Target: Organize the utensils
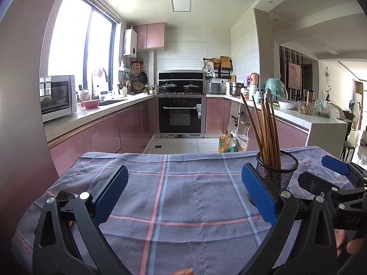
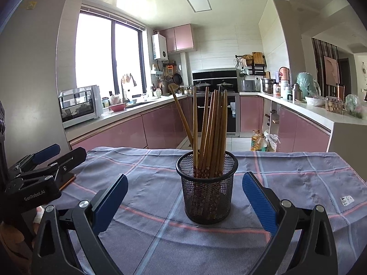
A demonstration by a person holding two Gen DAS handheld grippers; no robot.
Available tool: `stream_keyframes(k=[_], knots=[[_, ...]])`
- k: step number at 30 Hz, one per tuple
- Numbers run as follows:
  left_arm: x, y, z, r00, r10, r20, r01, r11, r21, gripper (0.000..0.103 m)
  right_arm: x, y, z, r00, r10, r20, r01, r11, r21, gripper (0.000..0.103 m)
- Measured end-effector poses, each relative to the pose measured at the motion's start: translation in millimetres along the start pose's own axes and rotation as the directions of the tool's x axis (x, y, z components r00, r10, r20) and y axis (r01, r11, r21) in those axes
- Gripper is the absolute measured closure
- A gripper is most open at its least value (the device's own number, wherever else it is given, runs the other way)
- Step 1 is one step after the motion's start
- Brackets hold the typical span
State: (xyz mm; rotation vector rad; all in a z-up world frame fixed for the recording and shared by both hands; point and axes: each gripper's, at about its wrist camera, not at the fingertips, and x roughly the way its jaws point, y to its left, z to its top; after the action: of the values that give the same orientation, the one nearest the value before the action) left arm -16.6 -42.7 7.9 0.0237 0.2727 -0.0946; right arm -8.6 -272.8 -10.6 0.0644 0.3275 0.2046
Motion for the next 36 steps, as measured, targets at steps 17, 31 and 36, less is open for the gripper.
stream_keyframes(k=[17,31,36], knots=[[-11.4,-5.6,-3.7,0.999,0.015,0.039,-0.016,1.000,0.008,0.006,-13.0,1.1,0.2,0.998,-0.023,0.052,0.023,1.000,-0.009,0.007],[-17.1,-9.6,-3.7,0.998,0.025,0.058,-0.026,1.000,0.016,0.006,-11.1,-0.9,0.0,0.999,-0.021,0.047,0.021,1.000,0.003,0.007],[-17.9,-9.7,-3.7,0.998,0.027,0.061,-0.028,0.999,0.020,0.006,-11.8,-1.2,0.0,0.999,-0.021,0.049,0.021,1.000,0.003,0.007]])
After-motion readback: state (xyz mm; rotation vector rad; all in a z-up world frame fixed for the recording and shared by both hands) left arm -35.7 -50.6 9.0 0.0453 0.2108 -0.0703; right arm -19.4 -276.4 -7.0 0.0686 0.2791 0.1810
